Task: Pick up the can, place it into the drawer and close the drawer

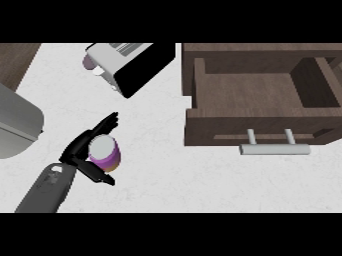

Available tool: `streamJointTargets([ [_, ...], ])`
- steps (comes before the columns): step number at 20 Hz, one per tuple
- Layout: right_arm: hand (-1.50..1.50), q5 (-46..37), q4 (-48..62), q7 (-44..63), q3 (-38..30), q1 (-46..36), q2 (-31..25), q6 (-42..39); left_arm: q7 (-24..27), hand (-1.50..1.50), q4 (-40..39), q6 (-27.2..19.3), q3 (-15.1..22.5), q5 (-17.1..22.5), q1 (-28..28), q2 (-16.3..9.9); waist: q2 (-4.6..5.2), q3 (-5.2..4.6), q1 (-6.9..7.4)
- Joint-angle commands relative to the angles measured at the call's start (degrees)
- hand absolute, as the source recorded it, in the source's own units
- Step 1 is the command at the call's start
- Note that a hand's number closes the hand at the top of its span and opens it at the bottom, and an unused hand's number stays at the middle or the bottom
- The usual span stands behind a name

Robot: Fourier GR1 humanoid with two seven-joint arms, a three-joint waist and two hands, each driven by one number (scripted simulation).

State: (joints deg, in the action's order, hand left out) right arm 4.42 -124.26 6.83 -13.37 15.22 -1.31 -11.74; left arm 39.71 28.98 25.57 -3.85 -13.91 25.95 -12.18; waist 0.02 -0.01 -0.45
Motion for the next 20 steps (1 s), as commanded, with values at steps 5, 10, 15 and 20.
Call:
streamJointTargets([
  [5, -1.5, 2.55, 3.99, 1.8, -3.16, -5.31, -2.18, 0.04, 4.62, 1.5, -3.68, 3.36, 0.05, -0.06, 3.16, 0.11, 0.18, -0.03, -0.16],
  [10, -1.5, 3.43, -1.01, -2.6, -3.25, 3.76, -0.39, -2.65, 2.84, 1.5, 2.32, 5.96, 2.08, 1.3, -1.65, 2.9, -0.1, 0.02, -0.08],
  [15, -1.5, 0.39, -1.53, -2.45, -0.3, 3.81, 1.24, -1.29, -1.84, 1.5, 9.04, 9.64, 2.02, 4.27, -3.8, 2.22, -0.16, 0.03, 0.33],
  [20, -1.5, 2.91, -0.7, -0.17, -2.36, 1.62, -1.06, -1.22, -10.55, 1.5, 19.3, 4.67, 0.82, 9.04, -5.87, 7.83, -0.22, 0.05, 0.63],
])
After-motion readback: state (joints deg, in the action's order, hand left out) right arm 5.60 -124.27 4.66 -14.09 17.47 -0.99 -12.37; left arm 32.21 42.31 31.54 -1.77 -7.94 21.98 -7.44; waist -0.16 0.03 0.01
